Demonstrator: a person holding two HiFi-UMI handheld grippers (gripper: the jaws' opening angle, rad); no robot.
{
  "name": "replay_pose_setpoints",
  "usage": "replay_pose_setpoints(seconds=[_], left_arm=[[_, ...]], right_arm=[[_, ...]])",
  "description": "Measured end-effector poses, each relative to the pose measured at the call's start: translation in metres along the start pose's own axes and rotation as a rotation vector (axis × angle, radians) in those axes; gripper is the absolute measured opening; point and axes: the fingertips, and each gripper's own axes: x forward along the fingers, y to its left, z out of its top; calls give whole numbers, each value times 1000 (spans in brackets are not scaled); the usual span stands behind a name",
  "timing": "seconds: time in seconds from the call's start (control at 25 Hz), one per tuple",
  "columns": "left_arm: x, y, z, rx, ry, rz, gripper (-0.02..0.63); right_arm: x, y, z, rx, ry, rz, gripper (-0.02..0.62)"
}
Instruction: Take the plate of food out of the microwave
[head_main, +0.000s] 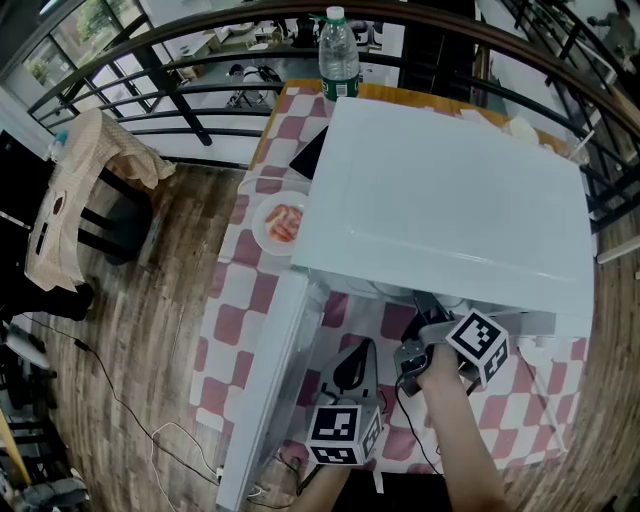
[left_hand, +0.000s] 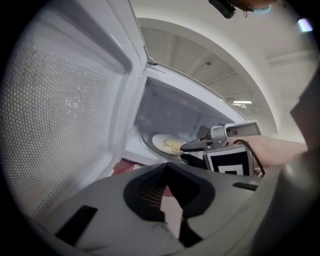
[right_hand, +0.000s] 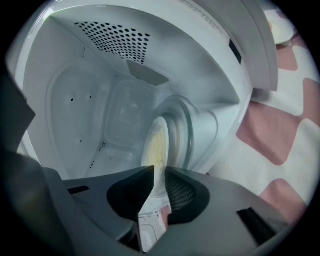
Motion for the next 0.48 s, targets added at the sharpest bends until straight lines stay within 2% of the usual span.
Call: replay_pose_setpoints(seconds=[0.08,0.2,0.48], left_arm=[[-1,1,-2,2,2,2,12],[-1,2,-4,-3,6,5,12],[-3,1,-5,-3,9,4,14]], right_arm=[[1,-1,-1,3,0,-1,63],[0,-5,-1,9,-6,-9,23],[-7,-7,0,36,-18,-6,15]])
